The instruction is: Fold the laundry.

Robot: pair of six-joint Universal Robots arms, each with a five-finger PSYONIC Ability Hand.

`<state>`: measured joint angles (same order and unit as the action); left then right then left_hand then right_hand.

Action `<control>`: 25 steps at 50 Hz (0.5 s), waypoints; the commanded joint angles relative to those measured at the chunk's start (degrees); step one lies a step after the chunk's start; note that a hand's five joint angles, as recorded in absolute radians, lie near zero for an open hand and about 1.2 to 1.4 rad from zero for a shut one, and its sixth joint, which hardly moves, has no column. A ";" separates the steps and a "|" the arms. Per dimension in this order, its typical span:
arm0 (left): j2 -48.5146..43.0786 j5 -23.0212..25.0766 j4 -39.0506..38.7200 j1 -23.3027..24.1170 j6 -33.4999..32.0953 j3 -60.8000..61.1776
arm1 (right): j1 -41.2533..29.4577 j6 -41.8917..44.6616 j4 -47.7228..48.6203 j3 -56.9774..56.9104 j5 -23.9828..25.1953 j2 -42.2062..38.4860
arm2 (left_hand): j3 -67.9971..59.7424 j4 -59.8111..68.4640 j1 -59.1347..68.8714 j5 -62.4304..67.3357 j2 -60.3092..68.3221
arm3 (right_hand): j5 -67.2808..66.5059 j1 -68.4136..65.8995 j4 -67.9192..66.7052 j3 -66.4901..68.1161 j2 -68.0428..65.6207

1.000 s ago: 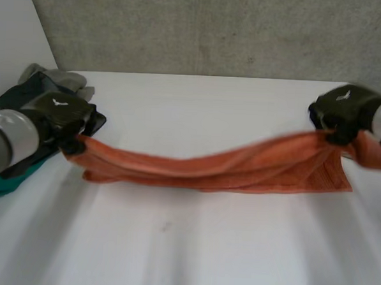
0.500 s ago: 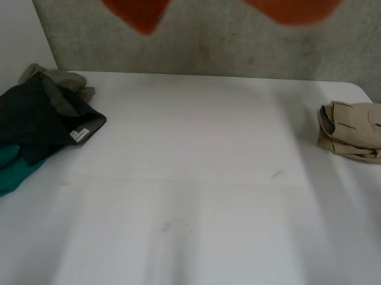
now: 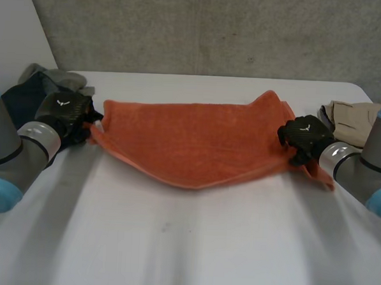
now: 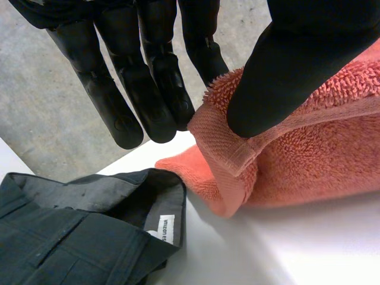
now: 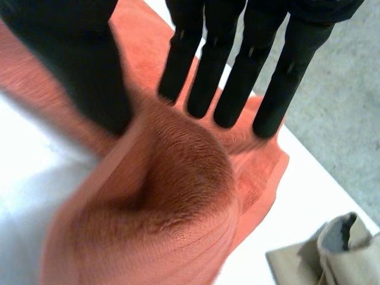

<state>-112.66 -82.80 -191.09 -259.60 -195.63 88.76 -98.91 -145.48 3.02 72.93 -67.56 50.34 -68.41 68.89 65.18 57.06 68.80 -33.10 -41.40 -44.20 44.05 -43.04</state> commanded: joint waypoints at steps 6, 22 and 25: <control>8.15 1.94 0.02 -0.64 2.45 3.25 | 5.56 -18.42 -1.08 4.50 -4.33 10.74 | -11.59 11.11 14.82 12.94 11.20 | 20.48 18.78 21.58 -21.43 20.42; 10.18 2.91 -0.07 -1.87 3.86 5.37 | 13.04 -10.89 -1.89 21.89 0.32 15.67 | -11.59 11.11 14.82 12.94 11.20 | 15.44 13.74 16.54 -16.39 15.38; 10.26 3.43 0.02 -2.66 3.94 5.02 | 13.65 -5.71 2.93 25.14 1.90 15.50 | -11.59 11.11 14.82 12.94 11.20 | 14.93 13.23 16.03 -15.88 14.87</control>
<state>-102.34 -79.91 -191.17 -260.97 -191.74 94.37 -86.45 -159.60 -1.77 92.02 -68.79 65.75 -68.41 68.89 65.18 57.06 68.80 -13.43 -23.26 -22.54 22.73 -23.33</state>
